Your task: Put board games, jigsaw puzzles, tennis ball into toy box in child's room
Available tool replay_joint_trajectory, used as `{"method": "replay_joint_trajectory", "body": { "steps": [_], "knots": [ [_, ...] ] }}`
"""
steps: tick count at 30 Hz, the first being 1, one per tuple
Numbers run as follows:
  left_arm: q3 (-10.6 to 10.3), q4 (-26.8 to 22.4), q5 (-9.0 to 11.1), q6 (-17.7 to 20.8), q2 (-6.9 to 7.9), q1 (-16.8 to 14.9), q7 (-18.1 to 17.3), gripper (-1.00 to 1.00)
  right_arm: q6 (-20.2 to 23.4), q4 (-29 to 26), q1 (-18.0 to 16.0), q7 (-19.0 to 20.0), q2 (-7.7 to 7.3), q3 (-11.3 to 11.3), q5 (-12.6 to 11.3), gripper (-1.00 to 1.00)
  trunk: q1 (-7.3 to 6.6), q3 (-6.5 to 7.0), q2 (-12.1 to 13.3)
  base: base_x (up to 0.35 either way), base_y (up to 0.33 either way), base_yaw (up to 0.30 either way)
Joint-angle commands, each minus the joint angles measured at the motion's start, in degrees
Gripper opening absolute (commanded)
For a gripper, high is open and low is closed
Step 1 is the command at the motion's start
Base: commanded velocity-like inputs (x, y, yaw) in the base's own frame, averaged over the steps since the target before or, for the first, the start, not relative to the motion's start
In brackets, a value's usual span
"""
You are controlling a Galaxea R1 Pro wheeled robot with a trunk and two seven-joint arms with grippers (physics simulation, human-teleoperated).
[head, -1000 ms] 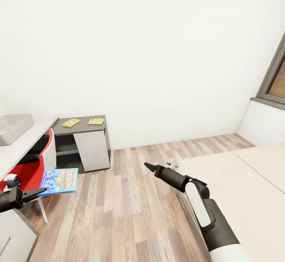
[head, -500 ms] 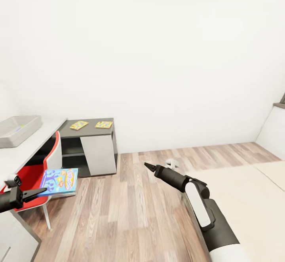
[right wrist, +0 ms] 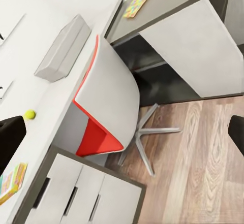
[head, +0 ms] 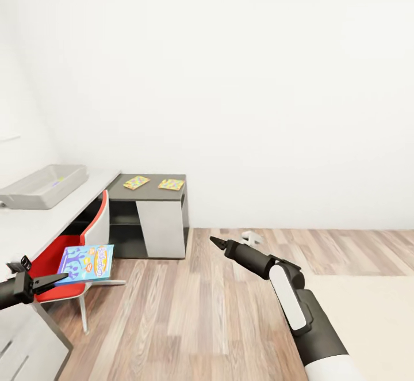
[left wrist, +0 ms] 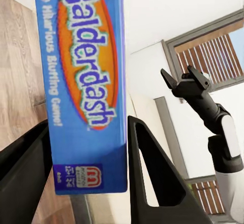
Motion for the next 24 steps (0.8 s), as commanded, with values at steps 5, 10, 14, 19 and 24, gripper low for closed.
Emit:
{"method": "replay_joint_trajectory", "body": {
  "steps": [5, 10, 14, 19, 24],
  "knots": [
    [-0.01, 0.04, 0.10, 0.55, 0.02, -0.10, -0.24, -1.00, 0.23, -0.01, -0.04, 0.05, 0.07, -0.03, 0.01, 1.00, 0.05, -0.13, -0.09, 0.312, -0.005, 0.170],
    [-0.01, 0.07, 0.08, 0.52, -0.04, -0.10, -0.24, -1.00, 0.20, 0.49, -0.04, 0.02, 0.08, -0.04, 0.07, 1.00, 0.05, -0.14, -0.09, 0.295, 0.115, 0.026],
    [-0.01, 0.07, 0.10, 0.48, -0.05, -0.10, -0.24, -1.00, 0.19, 0.75, -0.04, 0.07, 0.06, -0.10, 0.07, 1.00, 0.05, -0.14, -0.09, 0.290, 0.021, 0.003],
    [-0.01, 0.07, 0.10, 0.47, -0.06, -0.10, -0.24, -1.00, 0.25, 0.83, -0.04, 0.05, 0.02, -0.11, 0.05, 1.00, 0.05, -0.14, -0.09, 0.289, 0.005, 0.001],
    [-0.01, 0.07, 0.10, 0.46, -0.06, -0.08, -0.24, -1.00, 0.29, 0.84, -0.04, 0.07, 0.06, -0.09, 0.01, 1.00, 0.05, -0.14, -0.09, 0.289, 0.000, 0.000]
  ]
}}
